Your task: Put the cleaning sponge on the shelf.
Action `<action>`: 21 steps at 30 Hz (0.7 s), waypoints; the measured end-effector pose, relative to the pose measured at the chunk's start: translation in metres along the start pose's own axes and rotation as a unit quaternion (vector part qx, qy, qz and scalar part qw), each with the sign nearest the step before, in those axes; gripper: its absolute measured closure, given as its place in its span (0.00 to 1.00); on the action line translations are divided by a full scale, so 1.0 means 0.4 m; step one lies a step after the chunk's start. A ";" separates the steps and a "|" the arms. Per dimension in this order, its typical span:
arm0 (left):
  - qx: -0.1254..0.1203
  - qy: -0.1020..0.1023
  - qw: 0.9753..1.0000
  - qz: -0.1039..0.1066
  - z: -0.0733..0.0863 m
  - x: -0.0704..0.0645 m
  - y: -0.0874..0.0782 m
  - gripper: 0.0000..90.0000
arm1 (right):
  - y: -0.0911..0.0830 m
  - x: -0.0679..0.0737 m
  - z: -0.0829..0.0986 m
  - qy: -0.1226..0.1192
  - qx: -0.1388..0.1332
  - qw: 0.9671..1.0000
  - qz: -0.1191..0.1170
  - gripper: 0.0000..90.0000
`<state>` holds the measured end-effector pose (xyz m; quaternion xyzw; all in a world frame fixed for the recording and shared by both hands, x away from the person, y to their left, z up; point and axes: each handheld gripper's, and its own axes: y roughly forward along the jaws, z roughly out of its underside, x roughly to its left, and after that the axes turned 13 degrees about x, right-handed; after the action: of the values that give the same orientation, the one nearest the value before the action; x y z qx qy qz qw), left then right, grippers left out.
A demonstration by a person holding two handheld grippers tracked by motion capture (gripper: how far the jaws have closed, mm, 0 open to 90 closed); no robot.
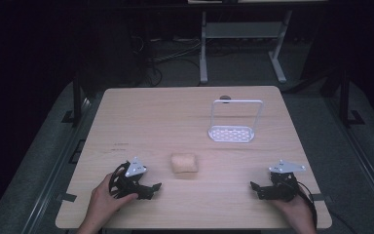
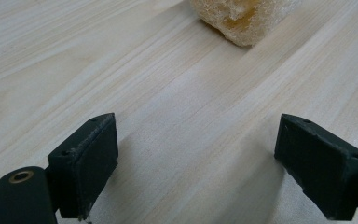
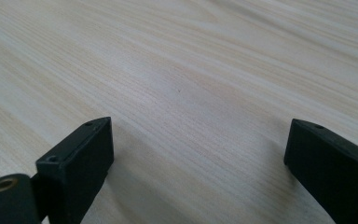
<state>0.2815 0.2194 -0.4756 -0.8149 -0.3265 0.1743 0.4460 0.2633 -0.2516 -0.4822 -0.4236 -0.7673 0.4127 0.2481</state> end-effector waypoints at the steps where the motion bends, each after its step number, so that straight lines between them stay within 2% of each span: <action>1: 0.000 0.000 1.000 0.000 0.000 0.000 0.000 0.14 | 0.000 -0.001 0.000 -0.001 0.000 1.000 0.000 0.09; 15: 0.000 -0.001 1.000 0.000 -0.001 0.000 0.000 0.14 | -0.001 -0.001 -0.004 -0.007 0.004 1.000 -0.002 0.09; 21: -0.001 -0.001 1.000 0.000 0.000 0.000 0.001 0.14 | -0.002 0.010 -0.015 -0.021 0.007 1.000 -0.009 0.09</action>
<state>0.2818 0.2192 -0.4758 -0.8155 -0.3269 0.1746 0.4445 0.2653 -0.2457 -0.4782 -0.4060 -0.7734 0.4244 0.2384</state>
